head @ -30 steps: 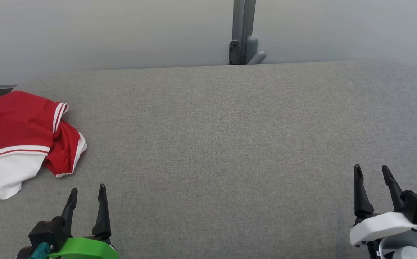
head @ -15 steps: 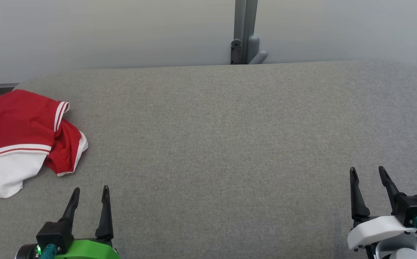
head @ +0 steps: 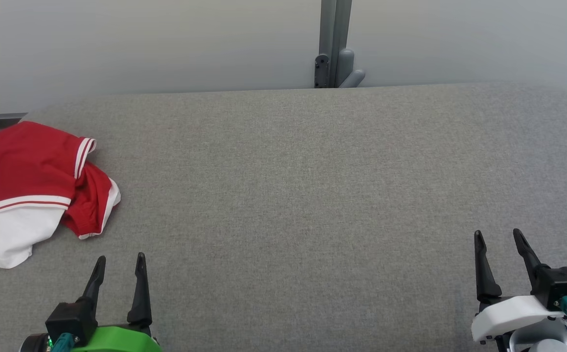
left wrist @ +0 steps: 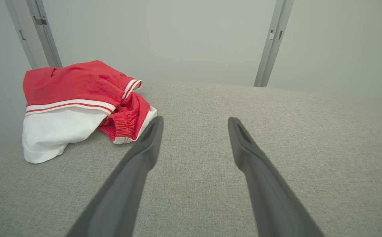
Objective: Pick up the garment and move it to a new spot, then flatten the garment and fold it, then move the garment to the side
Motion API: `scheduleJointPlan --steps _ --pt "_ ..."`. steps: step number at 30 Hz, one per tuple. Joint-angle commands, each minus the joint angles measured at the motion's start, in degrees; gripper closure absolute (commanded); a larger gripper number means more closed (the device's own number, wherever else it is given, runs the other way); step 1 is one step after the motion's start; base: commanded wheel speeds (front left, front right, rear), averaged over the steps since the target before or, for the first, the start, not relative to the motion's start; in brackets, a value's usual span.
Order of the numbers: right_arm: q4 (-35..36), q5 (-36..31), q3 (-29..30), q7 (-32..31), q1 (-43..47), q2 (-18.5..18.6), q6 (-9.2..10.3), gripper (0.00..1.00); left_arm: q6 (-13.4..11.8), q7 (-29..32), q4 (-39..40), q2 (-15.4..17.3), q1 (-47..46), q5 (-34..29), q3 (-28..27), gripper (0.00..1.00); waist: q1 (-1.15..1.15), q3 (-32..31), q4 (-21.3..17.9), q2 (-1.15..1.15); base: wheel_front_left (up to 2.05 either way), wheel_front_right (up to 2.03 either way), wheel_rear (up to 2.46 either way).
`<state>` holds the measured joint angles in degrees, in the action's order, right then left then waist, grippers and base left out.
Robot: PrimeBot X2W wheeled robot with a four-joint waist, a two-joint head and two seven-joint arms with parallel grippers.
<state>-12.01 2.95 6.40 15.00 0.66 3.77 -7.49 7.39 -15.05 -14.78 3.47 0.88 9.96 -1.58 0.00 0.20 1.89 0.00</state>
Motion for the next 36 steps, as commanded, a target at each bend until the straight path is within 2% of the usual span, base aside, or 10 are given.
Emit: scheduleJointPlan --steps 1,8,11,17,18,24,28,32,36 --pt "-0.1 0.3 0.1 0.3 0.6 0.0 0.0 0.0 0.2 -0.2 0.0 0.1 0.3 0.1 -0.2 0.0 0.0 0.0 0.0 0.0 0.0 0.0 0.0" --pt "-0.1 0.7 0.2 0.3 0.6 -0.2 0.0 0.0 0.2 -0.2 -0.3 0.2 0.0 0.4 0.2 0.0 0.0 -0.1 0.4 0.0 0.0 0.0 0.0" --pt "0.2 1.2 0.0 0.3 0.9 -0.2 0.0 0.0 0.2 -0.1 -0.7 0.3 -0.5 0.5 0.6 0.0 0.0 -0.4 1.7 0.0 0.0 0.0 0.0" --pt "0.2 1.9 -1.3 0.3 2.1 -0.3 0.0 0.0 0.2 -0.1 -0.8 -0.1 -0.4 0.8 0.4 0.0 0.0 -1.6 8.9 0.0 0.0 0.0 0.0" --pt "0.2 1.9 -1.3 0.3 2.1 -0.3 0.0 0.0 0.2 -0.1 -0.8 -0.1 -0.4 0.8 0.4 0.0 0.0 -1.6 8.9 0.0 0.0 0.0 0.0" --pt "-0.6 2.1 -4.6 0.3 0.9 -0.4 0.01 0.0 0.1 -0.1 -0.9 -0.2 1.4 0.1 -1.1 0.0 0.0 -3.0 18.2 0.0 0.0 0.0 0.0" --pt "-1.1 2.5 -6.7 0.3 0.1 -0.5 0.01 0.0 0.1 -0.1 -0.5 -0.3 2.2 0.1 -1.9 0.0 0.0 -3.5 23.0 0.0 0.0 0.0 0.0" --pt "-1.4 2.6 -7.7 0.3 -0.4 -0.6 0.01 0.0 0.1 -0.1 0.2 -0.4 2.7 0.4 -2.2 0.0 0.0 -3.3 24.8 0.0 0.0 0.0 0.0" --pt "-1.0 2.5 -8.3 0.2 -0.1 -0.6 0.01 0.0 0.1 -0.1 0.7 -0.5 2.4 0.8 -2.0 0.0 0.0 -2.6 24.2 0.0 0.0 0.0 0.0"
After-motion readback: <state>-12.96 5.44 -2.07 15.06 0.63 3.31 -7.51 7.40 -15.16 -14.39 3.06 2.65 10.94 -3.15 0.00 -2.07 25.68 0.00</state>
